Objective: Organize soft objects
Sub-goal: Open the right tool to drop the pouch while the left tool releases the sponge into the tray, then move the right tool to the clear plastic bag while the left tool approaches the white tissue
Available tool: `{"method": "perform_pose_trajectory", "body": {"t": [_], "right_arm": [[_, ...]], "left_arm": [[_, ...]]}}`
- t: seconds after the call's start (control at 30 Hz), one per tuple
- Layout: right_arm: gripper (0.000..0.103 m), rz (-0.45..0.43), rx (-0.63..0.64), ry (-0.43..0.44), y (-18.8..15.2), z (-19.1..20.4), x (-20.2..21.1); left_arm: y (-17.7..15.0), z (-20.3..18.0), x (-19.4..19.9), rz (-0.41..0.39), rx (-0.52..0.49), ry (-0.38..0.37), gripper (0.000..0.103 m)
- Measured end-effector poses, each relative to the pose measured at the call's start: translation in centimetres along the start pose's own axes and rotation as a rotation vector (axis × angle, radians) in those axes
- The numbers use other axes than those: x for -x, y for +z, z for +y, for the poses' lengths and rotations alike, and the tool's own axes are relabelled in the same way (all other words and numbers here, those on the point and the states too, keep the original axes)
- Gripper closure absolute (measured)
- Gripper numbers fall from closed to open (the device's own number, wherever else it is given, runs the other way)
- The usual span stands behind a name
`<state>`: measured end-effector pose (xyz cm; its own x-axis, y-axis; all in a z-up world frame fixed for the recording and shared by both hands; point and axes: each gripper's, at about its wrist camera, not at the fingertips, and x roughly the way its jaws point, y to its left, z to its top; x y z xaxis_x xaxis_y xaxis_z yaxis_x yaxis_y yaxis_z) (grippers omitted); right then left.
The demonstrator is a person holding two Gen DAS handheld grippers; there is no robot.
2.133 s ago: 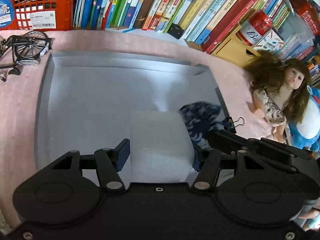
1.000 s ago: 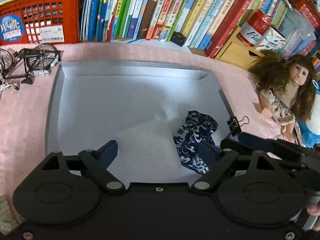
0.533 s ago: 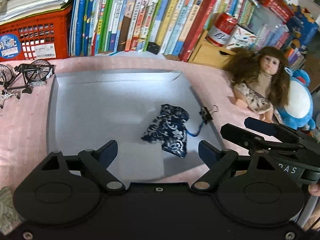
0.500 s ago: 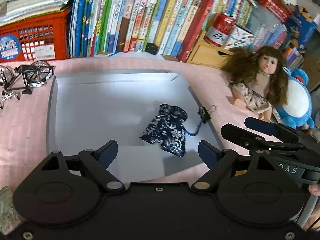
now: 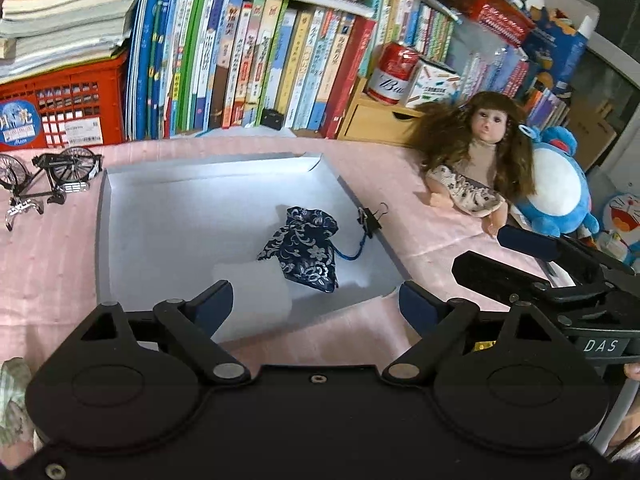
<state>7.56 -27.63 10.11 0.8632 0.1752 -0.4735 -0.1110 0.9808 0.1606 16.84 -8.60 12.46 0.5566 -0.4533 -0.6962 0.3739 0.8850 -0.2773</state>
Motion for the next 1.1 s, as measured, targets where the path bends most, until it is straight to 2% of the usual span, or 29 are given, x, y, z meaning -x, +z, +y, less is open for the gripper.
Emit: {"method": "perform_pose_trajectory", "body": {"t": [0.17, 0.3, 0.53, 0.7, 0.9, 1.1], "right_arm": [[0.0, -0.026, -0.023, 0.012, -1.0, -0.1, 1.6], [0.0, -0.049, -0.032, 0.011, -1.8, -0.2, 2.7], [0.0, -0.072, -0.042, -0.005, -3.3, -0.1, 4.3], [0.0, -0.108, -0.042, -0.021, -4.8, 0.0, 5.6], [0.0, -0.193, -0.049, -0.043, -7.1, -0.3, 6.8], [0.0, -0.201, -0.074, -0.073, -8.6, -0.9, 7.5]], "left_arm": [[-1.7, -0.3, 1.5, -0.034, -0.008, -0.013, 0.011], [-3.0, -0.5, 2.2, -0.03, 0.004, -0.035, 0.01], [-5.3, -0.9, 3.3, -0.039, 0.032, -0.106, 0.01], [-7.1, -1.4, 4.5, -0.088, 0.017, -0.112, 0.008], [-10.8, -2.2, 5.6, -0.163, 0.014, -0.132, 0.007], [-13.5, -3.3, 6.5, -0.25, -0.056, -0.078, 0.003]]}}
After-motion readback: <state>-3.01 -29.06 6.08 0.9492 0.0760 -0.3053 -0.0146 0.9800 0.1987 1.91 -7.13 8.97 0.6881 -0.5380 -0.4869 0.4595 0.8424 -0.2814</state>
